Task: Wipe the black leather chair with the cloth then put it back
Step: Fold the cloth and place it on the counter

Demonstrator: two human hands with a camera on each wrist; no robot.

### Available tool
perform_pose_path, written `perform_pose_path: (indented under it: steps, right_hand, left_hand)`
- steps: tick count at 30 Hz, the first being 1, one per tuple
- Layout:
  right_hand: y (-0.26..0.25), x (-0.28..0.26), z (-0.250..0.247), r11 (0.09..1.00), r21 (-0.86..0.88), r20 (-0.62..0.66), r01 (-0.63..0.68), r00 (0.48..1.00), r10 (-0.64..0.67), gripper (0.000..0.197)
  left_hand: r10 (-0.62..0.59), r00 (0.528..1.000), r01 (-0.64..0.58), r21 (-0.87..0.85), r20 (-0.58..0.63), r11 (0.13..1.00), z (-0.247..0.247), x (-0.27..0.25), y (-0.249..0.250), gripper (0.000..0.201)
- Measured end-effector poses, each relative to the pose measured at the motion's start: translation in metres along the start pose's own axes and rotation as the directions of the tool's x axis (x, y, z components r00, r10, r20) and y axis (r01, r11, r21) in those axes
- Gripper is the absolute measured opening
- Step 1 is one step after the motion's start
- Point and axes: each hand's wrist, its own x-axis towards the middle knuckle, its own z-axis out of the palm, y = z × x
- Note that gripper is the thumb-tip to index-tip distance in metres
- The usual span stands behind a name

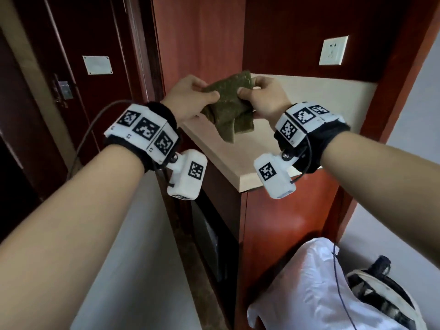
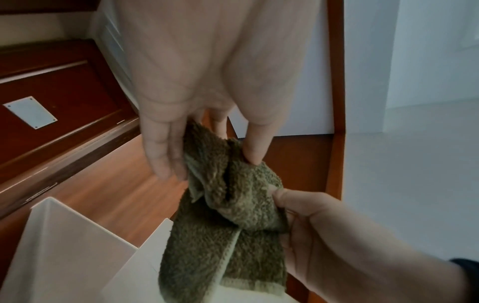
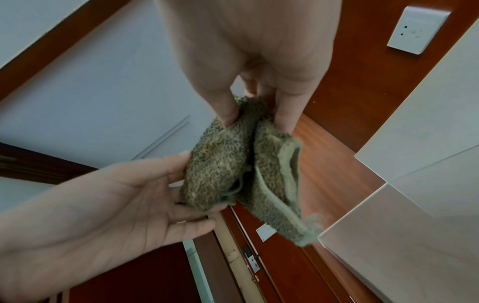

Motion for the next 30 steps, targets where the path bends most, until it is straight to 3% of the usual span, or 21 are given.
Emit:
perform_pose_path:
  steps: [11, 17, 22, 30]
  right_hand:
    - [0.054, 0.126, -0.023, 0.997, 0.062, 0.131, -0.044, 0.991, 0.035, 0.019]
    - [0.079, 0.170, -0.027, 0.998, 0.017, 0.146, -0.065, 0.987, 0.062, 0.023]
    - [0.094, 0.205, -0.012, 0.993, -0.020, 0.138, -0.120, 0.983, 0.122, 0.012]
    - [0.123, 0.258, 0.046, 0.956, -0.194, 0.126, -0.218, 0.961, 0.245, 0.014]
  left_hand:
    - [-0.026, 0.999, 0.027, 0.069, -0.021, 0.997, 0.059, 0.109, -0.014, 0.024]
    - [-0.091, 0.993, 0.089, 0.028, 0.076, 0.996, 0.081, 0.152, -0.033, 0.029]
    - [-0.046, 0.995, 0.038, 0.088, 0.084, 0.995, 0.084, 0.199, -0.049, 0.024]
    - [-0.013, 0.965, 0.007, 0.022, 0.262, 1.000, 0.068, 0.280, -0.129, 0.022]
